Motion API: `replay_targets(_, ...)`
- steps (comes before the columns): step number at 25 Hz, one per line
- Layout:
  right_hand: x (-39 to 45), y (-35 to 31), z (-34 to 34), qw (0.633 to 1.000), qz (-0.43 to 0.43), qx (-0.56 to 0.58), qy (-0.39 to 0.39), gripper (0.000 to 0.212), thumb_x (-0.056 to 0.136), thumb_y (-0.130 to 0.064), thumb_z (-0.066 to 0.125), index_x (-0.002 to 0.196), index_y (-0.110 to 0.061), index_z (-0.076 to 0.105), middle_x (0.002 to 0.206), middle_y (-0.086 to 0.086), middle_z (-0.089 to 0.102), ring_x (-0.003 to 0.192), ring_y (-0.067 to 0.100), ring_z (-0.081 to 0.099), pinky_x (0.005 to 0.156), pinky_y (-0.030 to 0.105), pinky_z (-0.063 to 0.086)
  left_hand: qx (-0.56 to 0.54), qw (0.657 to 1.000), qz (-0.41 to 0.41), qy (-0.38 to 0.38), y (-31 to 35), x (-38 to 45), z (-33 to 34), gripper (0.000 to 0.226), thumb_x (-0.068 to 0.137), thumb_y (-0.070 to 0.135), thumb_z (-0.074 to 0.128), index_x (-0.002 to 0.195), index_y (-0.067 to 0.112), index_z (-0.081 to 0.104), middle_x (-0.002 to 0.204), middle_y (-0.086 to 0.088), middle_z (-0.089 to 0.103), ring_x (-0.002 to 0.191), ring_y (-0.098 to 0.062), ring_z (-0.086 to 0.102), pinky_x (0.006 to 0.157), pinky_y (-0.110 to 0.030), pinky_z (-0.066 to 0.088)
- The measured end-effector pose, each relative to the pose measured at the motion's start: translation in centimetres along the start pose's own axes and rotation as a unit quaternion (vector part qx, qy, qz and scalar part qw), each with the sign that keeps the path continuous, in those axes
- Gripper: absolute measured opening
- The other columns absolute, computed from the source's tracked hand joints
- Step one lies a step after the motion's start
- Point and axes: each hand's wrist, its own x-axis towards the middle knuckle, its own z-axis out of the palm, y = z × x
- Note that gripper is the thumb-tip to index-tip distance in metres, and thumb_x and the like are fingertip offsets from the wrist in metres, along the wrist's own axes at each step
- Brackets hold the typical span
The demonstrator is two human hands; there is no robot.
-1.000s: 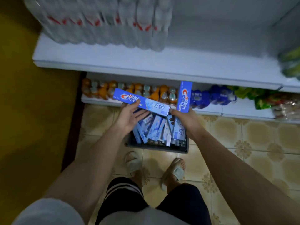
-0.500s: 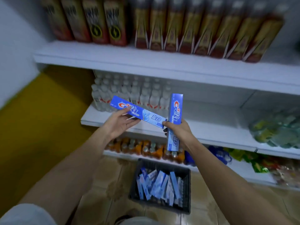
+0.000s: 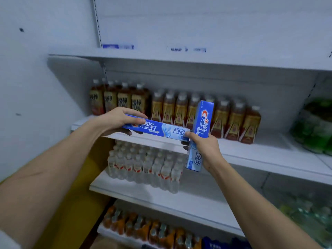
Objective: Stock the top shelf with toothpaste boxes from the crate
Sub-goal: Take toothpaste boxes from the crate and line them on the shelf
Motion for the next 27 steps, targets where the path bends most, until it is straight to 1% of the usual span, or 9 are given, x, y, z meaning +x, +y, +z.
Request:
replay_targets(2, -0.3, -1.9, 0.1, 1.000, -0.020, 0.019, 0.001, 0.025, 0.078, -0.022, 0.080, 0.095, -0.016, 0.064, 0.094, 0.007, 0.075, 0.084, 0.028, 0.074, 0.081, 0.048, 0.060, -0.014, 0.999, 0.029, 0.020, 0.9, -0.2, 0.1, 0.069, 0.046, 0.053, 0.087, 0.107, 0.024, 0.074, 0.100, -0.002, 0.076, 0.087, -0.012, 0.071, 0.055, -0.025, 0.056)
replay_targets(4, -0.9, -3.9, 0.4, 0.999, -0.040, 0.029, 0.003, 0.022, 0.079, -0.021, 0.080, 0.093, -0.017, 0.064, 0.094, 0.006, 0.074, 0.084, 0.026, 0.072, 0.080, 0.044, 0.060, -0.015, 0.998, 0.048, 0.024, 1.7, -0.6, -0.1, 0.052, 0.065, 0.041, 0.081, 0.113, 0.024, 0.072, 0.108, -0.004, 0.072, 0.093, -0.014, 0.068, 0.056, -0.025, 0.056)
replay_targets(6, -1.3, -5.6, 1.0, 0.998, -0.064, 0.005, -0.003, 0.020, 0.079, -0.022, 0.080, 0.090, -0.019, 0.064, 0.089, 0.002, 0.073, 0.081, 0.023, 0.071, 0.074, 0.038, 0.060, 0.044, 0.997, 0.059, 0.031, 2.7, -0.7, -1.2, 0.040, 0.078, 0.036, 0.076, 0.116, 0.028, 0.071, 0.111, 0.001, 0.069, 0.093, -0.015, 0.065, 0.055, -0.026, 0.056)
replay_targets(9, -2.1, -7.6, 3.1, 0.995, -0.088, -0.024, -0.029, 0.018, 0.080, -0.025, 0.079, 0.088, -0.021, 0.063, 0.083, -0.001, 0.071, 0.074, 0.016, 0.067, 0.066, 0.027, 0.053, 0.184, 0.979, 0.080, 0.033, 4.4, -0.8, -3.7, 0.037, 0.081, 0.049, 0.071, 0.116, 0.037, 0.069, 0.107, 0.010, 0.067, 0.085, -0.014, 0.064, 0.055, -0.028, 0.055)
replay_targets(14, -2.4, -9.4, 8.4, 0.994, -0.097, -0.036, -0.039, 0.020, 0.080, -0.027, 0.078, 0.087, -0.021, 0.060, 0.084, 0.000, 0.069, 0.076, 0.016, 0.066, 0.066, 0.027, 0.053, 0.359, 0.929, 0.090, -0.003, 7.3, -1.0, -9.2, 0.054, 0.068, 0.077, 0.058, 0.106, 0.039, 0.064, 0.101, 0.013, 0.065, 0.091, -0.013, 0.064, 0.076, -0.035, 0.054)
replay_targets(16, -2.4, -9.9, 10.5, 0.994, -0.094, -0.047, -0.044, 0.022, 0.080, -0.029, 0.078, 0.088, -0.021, 0.059, 0.084, 0.000, 0.070, 0.075, 0.015, 0.067, 0.065, 0.027, 0.053, 0.393, 0.916, 0.075, -0.017, 7.6, -1.1, -11.8, 0.046, 0.074, 0.072, 0.057, 0.105, 0.038, 0.059, 0.102, 0.012, 0.063, 0.091, -0.012, 0.062, 0.079, -0.036, 0.053)
replay_targets(20, -1.2, -11.6, 13.8, 0.989, -0.107, -0.094, -0.047, 0.026, 0.083, -0.039, 0.073, 0.092, -0.022, 0.057, 0.087, 0.000, 0.070, 0.074, 0.013, 0.067, 0.061, 0.023, 0.052, 0.404, 0.911, 0.072, -0.039, 7.0, -0.5, -16.6, 0.027, 0.089, 0.058, 0.054, 0.108, 0.040, 0.049, 0.107, 0.007, 0.062, 0.088, -0.009, 0.058, 0.078, -0.031, 0.048)
replay_targets(24, 2.5, -14.9, 14.8, 0.986, -0.082, -0.142, -0.020, 0.059, 0.084, -0.063, 0.059, 0.115, -0.014, 0.051, 0.101, 0.007, 0.070, 0.083, 0.021, 0.070, 0.078, 0.037, 0.057, 0.415, 0.904, 0.099, 0.031, 8.5, 1.3, -21.2, 0.041, 0.087, 0.062, 0.051, 0.117, 0.036, 0.047, 0.110, -0.003, 0.061, 0.091, -0.024, 0.055, 0.078, -0.037, 0.044)
replay_targets(27, 5.4, -18.3, 14.7, 0.980, -0.091, -0.177, -0.015, 0.055, 0.091, -0.060, 0.051, 0.118, -0.012, 0.050, 0.098, 0.007, 0.070, 0.070, 0.018, 0.068, 0.063, 0.030, 0.053, 0.470, 0.864, 0.120, 0.136, 10.3, 3.7, -24.3, 0.040, 0.092, 0.058, 0.050, 0.124, 0.034, 0.047, 0.115, -0.001, 0.055, 0.097, -0.026, 0.051, 0.084, -0.035, 0.042)
